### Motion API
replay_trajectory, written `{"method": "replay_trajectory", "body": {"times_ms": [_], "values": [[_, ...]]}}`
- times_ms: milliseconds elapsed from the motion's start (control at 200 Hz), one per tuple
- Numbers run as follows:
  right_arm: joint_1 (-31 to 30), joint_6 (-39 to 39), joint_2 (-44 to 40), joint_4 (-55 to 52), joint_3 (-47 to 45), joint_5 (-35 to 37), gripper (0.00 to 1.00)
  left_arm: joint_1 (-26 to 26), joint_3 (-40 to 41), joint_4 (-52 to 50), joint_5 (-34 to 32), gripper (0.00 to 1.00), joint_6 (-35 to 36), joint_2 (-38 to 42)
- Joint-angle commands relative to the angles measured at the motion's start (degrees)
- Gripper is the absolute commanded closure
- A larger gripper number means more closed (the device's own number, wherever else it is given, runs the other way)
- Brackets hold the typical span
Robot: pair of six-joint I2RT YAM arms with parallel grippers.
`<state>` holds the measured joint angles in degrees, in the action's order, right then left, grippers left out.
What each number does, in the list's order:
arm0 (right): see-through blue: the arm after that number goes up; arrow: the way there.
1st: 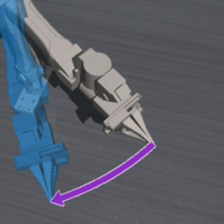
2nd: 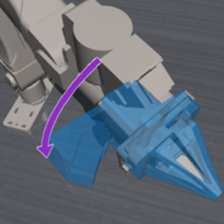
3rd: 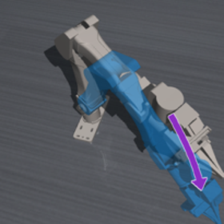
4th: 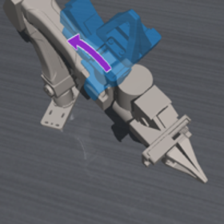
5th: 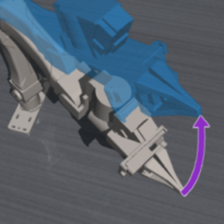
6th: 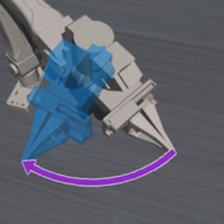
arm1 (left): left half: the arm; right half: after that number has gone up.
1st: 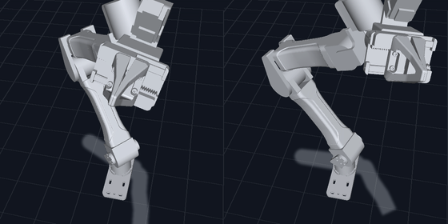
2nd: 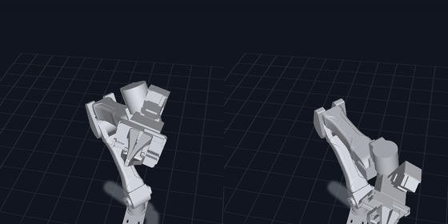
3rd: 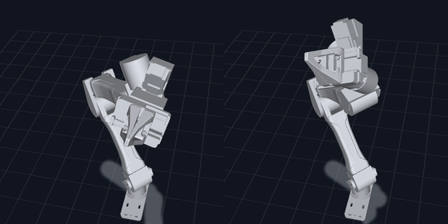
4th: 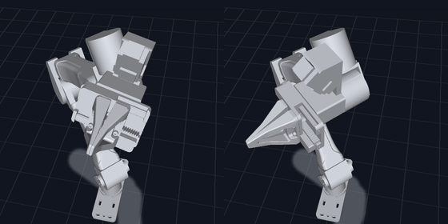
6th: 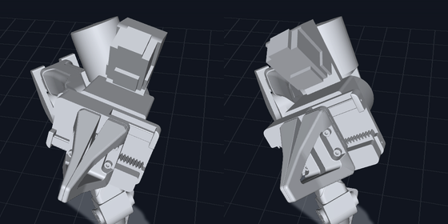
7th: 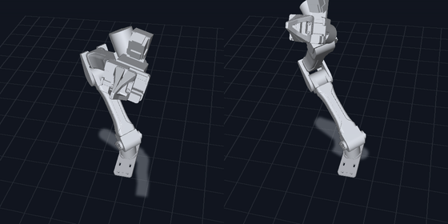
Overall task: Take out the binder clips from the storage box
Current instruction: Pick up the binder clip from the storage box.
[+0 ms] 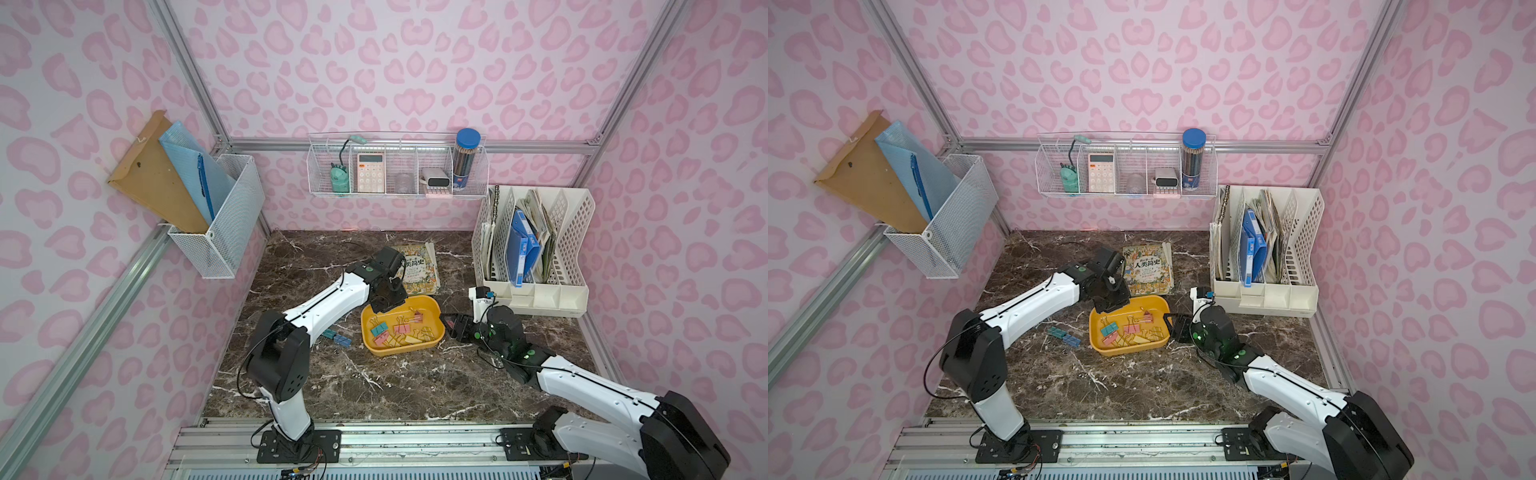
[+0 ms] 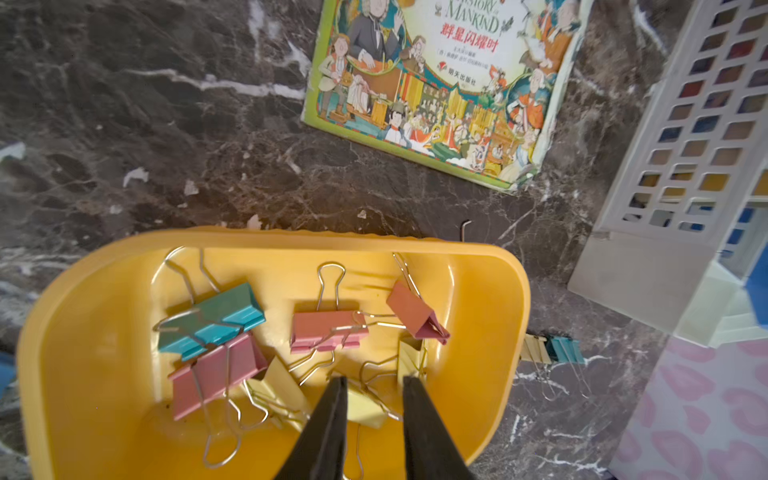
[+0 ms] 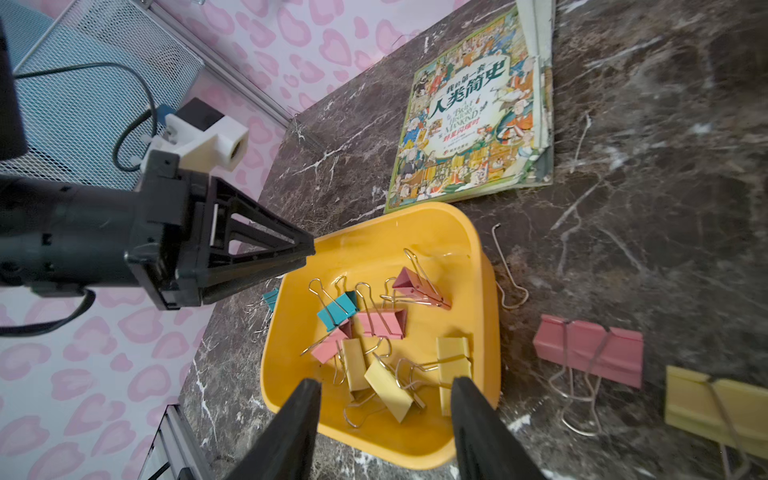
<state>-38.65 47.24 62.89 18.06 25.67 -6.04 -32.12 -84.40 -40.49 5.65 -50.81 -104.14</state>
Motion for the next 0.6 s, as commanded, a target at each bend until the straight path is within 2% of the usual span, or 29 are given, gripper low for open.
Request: {"method": "replay_trajectory", "body": {"times_ms": [0, 75, 175, 240, 310, 385, 495, 595], "values": [[0.1, 0.2, -0.8, 1.0, -0.7, 0.0, 0.46, -0.1, -2.4, -4.3, 4.2, 0.72, 6.2, -2.9], [0.1, -0.2, -0.8, 1.5, -1.0, -0.6, 0.46, -0.4, -3.3, -3.5, 6.3, 0.72, 10.0, -4.4], [0.5, -0.2, -0.4, 1.2, -0.4, -1.1, 0.46, -1.2, -3.8, -2.4, 5.7, 0.70, 17.8, -5.3], [0.7, -0.2, -0.4, 0.3, -0.2, -1.0, 0.46, -1.7, -4.0, -2.3, 3.0, 0.67, 23.1, -5.3], [0.9, 0.0, -0.9, -0.2, -0.4, -0.9, 0.46, -1.7, -4.3, -1.7, 0.8, 0.67, 27.7, -5.8], [1.0, 0.6, -1.5, 0.2, -1.3, -0.4, 0.46, -1.8, -4.3, -0.1, 4.4, 0.65, 35.0, -6.9], [1.0, 1.1, -2.8, 1.0, -2.5, 0.7, 0.46, -2.6, -4.1, 0.0, 4.7, 0.68, 42.4, -8.3], [1.0, 1.2, -3.7, 0.9, -2.7, 1.5, 0.45, -3.5, -3.3, 0.6, 1.0, 0.68, 46.0, -8.1]]}}
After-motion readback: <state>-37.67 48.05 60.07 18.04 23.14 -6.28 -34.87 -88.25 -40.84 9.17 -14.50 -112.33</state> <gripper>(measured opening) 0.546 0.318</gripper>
